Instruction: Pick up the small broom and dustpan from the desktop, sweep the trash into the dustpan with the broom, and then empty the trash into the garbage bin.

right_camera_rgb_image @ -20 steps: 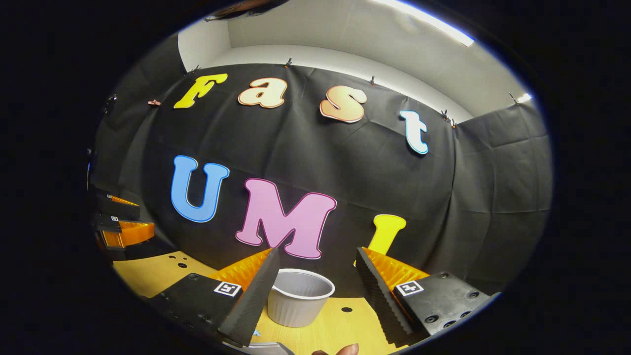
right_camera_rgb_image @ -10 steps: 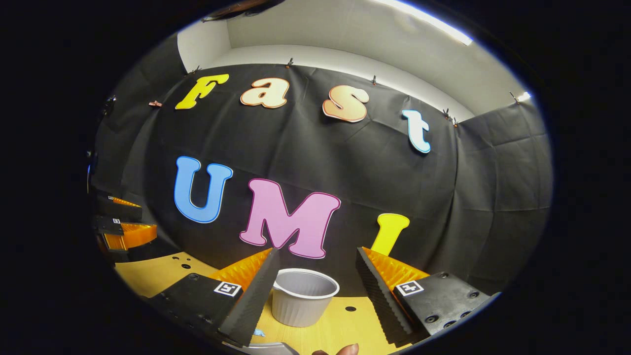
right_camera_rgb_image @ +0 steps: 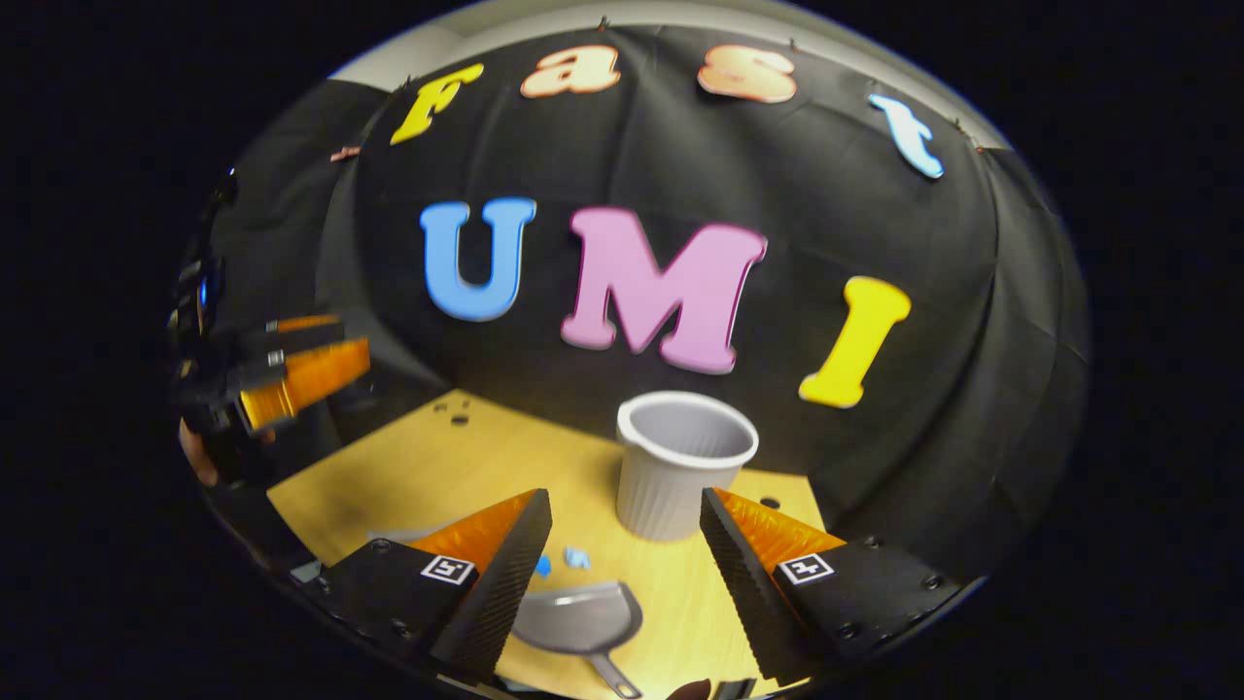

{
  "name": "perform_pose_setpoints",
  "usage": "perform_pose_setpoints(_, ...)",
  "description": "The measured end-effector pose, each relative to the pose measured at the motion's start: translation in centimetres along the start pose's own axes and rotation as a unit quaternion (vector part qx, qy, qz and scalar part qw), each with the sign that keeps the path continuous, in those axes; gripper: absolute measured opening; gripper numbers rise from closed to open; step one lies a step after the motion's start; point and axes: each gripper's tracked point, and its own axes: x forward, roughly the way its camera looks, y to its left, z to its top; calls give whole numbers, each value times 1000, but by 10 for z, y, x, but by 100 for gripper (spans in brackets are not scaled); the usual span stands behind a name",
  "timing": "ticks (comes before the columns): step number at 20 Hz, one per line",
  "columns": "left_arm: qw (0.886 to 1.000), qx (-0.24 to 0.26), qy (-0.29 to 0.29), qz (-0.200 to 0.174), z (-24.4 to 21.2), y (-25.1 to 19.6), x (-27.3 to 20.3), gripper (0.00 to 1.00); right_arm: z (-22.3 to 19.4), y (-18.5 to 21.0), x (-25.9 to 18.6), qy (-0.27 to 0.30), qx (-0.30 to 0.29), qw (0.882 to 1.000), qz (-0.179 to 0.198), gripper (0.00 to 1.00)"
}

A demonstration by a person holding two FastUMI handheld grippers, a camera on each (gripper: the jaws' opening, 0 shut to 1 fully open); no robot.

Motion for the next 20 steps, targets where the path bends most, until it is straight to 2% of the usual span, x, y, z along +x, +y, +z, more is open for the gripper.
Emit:
perform_pose_setpoints(2, 1000, 3, 6, 6, -7, 3, -4, 97, -59, 1, 10, 90, -19, 995, 21, 96)
perform_pose_setpoints(4, 1000, 8, 12, 11, -12, 5, -6, 96, -103, 9, 13, 161, -29, 985, 49, 96)
perform_pose_setpoints(6, 1000, 13, 14, 15, -14, 7, -9, 96, -148, 22, 7, 205, -43, 975, 70, 95)
perform_pose_setpoints(9, 1000, 16, 16, 20, -14, 8, -12, 96, -201, 20, 15, 266, -79, 957, 85, 95)
perform_pose_setpoints(13, 999, 18, 20, 26, -17, 8, -17, 97, -249, 19, 29, 321, -101, 936, 102, 95)
perform_pose_setpoints(20, 998, 17, 33, 45, -27, 16, -24, 96, -302, 34, 63, 379, -125, 907, 134, 95)
